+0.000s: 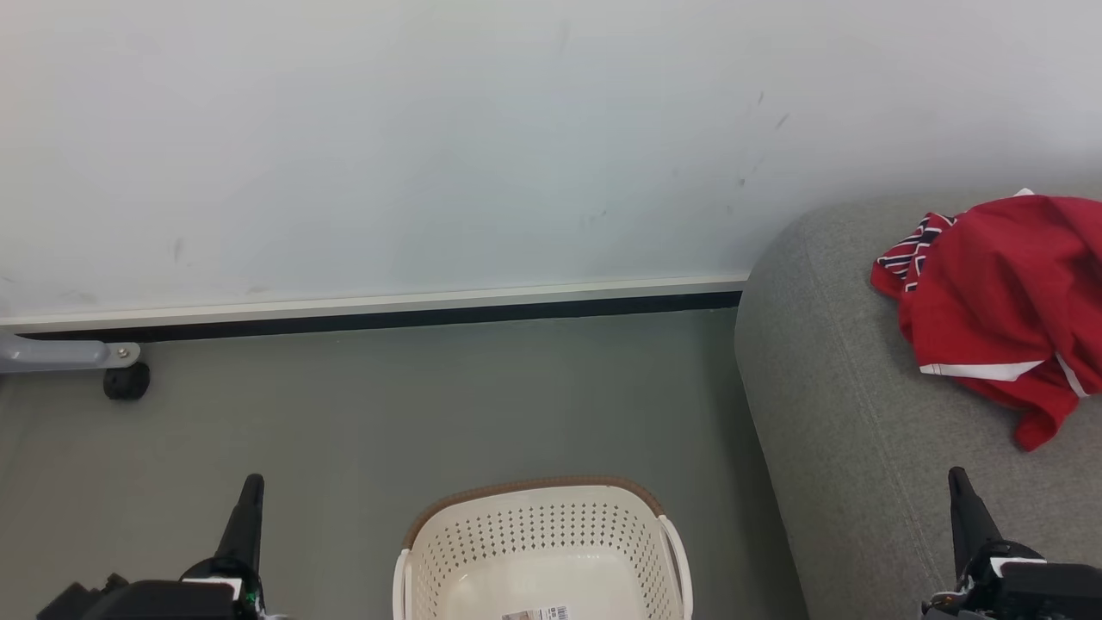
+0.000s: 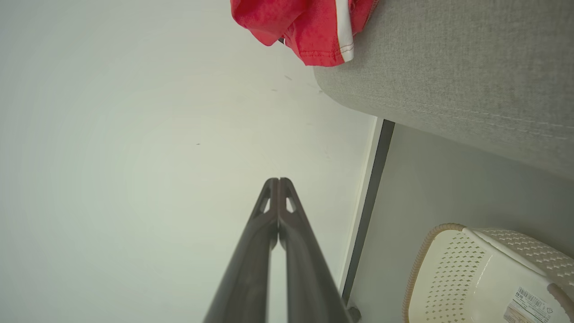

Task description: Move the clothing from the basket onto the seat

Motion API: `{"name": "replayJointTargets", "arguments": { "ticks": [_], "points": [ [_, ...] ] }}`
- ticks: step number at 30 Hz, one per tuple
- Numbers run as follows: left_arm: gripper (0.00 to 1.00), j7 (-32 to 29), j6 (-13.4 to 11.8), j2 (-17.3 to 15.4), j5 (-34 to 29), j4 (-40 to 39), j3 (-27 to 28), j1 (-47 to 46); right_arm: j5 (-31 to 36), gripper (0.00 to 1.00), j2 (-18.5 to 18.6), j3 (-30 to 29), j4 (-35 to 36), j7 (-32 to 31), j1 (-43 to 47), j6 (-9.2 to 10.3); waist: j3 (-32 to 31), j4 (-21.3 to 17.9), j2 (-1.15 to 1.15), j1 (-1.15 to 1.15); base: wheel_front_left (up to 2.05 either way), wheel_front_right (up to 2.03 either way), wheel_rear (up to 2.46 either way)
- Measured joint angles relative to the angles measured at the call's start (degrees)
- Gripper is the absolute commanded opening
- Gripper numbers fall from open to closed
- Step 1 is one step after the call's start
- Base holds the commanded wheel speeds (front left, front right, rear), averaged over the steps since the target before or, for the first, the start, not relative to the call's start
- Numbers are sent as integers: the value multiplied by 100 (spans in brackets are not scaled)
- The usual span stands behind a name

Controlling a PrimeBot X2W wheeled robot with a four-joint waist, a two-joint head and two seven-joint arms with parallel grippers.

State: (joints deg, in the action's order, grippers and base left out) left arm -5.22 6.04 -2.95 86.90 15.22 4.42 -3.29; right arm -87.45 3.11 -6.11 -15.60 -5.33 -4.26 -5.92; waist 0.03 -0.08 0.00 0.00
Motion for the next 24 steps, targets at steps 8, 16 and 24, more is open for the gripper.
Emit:
{"name": "replayJointTargets", "arguments": {
  "ticks": [8,16,24],
  "points": [
    [0,-126,59,47,475,62,76,-112,-400,0,-49,-147,-45,-115,-68,-71,2,8,0,0,0,0,0],
    [0,-126,59,49,480,63,78,-114,-400,0,-53,-149,-49,-115,-86,-73,2,8,0,0,0,0,0],
    [0,-126,59,51,481,64,78,-114,-405,0,-54,-149,-53,-115,-86,-73,2,8,0,0,0,0,0]
  ]
}}
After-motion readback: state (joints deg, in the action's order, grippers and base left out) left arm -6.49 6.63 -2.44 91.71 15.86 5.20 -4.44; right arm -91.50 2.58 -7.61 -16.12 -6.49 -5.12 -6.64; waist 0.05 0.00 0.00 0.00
